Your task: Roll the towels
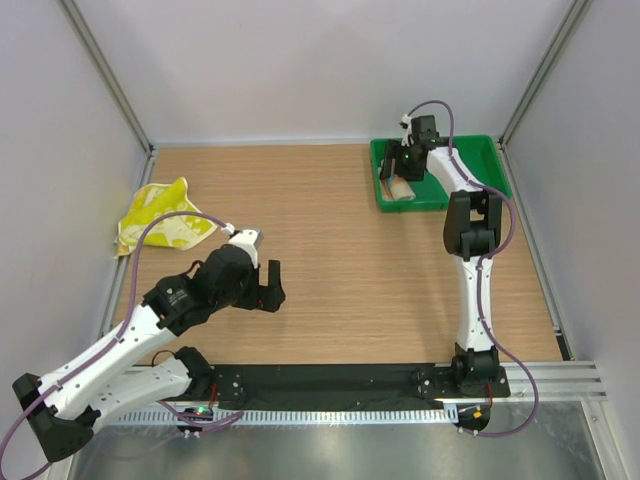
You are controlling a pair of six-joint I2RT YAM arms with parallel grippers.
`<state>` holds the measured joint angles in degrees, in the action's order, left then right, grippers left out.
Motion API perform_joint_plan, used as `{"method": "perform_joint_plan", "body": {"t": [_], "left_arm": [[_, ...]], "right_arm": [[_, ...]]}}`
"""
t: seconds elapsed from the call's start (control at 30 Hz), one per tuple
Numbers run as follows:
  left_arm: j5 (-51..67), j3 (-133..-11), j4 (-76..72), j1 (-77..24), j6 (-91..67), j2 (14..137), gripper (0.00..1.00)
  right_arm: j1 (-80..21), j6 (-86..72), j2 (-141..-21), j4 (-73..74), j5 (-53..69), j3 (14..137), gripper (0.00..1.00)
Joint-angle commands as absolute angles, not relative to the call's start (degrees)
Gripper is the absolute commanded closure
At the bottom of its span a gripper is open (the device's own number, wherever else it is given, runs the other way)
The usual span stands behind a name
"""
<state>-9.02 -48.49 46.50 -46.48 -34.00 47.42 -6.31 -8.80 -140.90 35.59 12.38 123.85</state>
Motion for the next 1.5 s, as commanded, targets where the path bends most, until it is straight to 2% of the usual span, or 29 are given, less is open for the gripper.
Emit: {"method": "perform_joint_plan", "body": {"t": [0.0, 0.1, 0.3, 0.63, 0.77, 0.87, 1.03, 1.13, 1.27, 1.37, 1.4, 1.47], "left_arm": [[-9.49, -48.52, 45.17, -46.41, -33.4, 47.46, 0.05], [-9.67, -48.52, 45.09, -46.41, -33.49, 47.46, 0.05], [-9.93, -48.52, 45.26, -46.41, -33.57, 47.55, 0.05], [-16.16, -54.31, 49.21, -46.23, -33.14, 50.62, 0.02], [-20.3, -59.84, 50.27, -43.95, -31.21, 55.18, 0.0], [-22.24, -65.03, 51.41, -38.08, -29.53, 61.94, 0.0], [-13.81, -72.32, 51.94, -22.45, -27.16, 74.68, 0.0], [-17.38, -76.72, 51.16, -18.99, -26.63, 77.69, 0.0], [-30.03, -78.57, 46.78, -16.18, -25.06, 82.25, 0.0], [-30.24, -76.91, 39.76, -13.38, -22.42, 83.84, 0.0], [-27.89, -76.82, 38.86, -11.79, -22.93, 84.28, 0.0], [-22.79, -78.21, 39.28, -7.84, -26.43, 86.21, 0.0]], "right_arm": [[-7.12, -10.02, -137.38, 32.96, 14.33, 123.49, 0.23], [-7.03, -10.28, -135.89, 34.19, 12.05, 123.4, 0.12], [-7.03, -10.55, -131.05, 36.38, 8.17, 122.26, 0.02], [-7.12, -13.62, -118.41, 39.99, 7.21, 122.08, 0.0], [-7.99, -18.36, -110.14, 39.21, 8.26, 115.77, 0.0], [-10.54, -20.65, -103.11, 36.39, 10.46, 107.68, 0.0], [-16.6, -21.53, -95.38, 36.83, 8.53, 97.51, 0.0], [-21.26, -21.79, -88.79, 34.11, 6.42, 89.69, 0.0], [-28.37, -20.66, -83.5, 32.61, 4.22, 84.21, 0.0], [-35.14, -19.52, -83.14, 34.79, 0.36, 83.32, 0.0], [-36.81, -19.69, -83.23, 35.76, -3.65, 83.32, 0.0], [-39.11, -20.65, -82.8, 36.48, -3.87, 81.75, 0.0]]}}
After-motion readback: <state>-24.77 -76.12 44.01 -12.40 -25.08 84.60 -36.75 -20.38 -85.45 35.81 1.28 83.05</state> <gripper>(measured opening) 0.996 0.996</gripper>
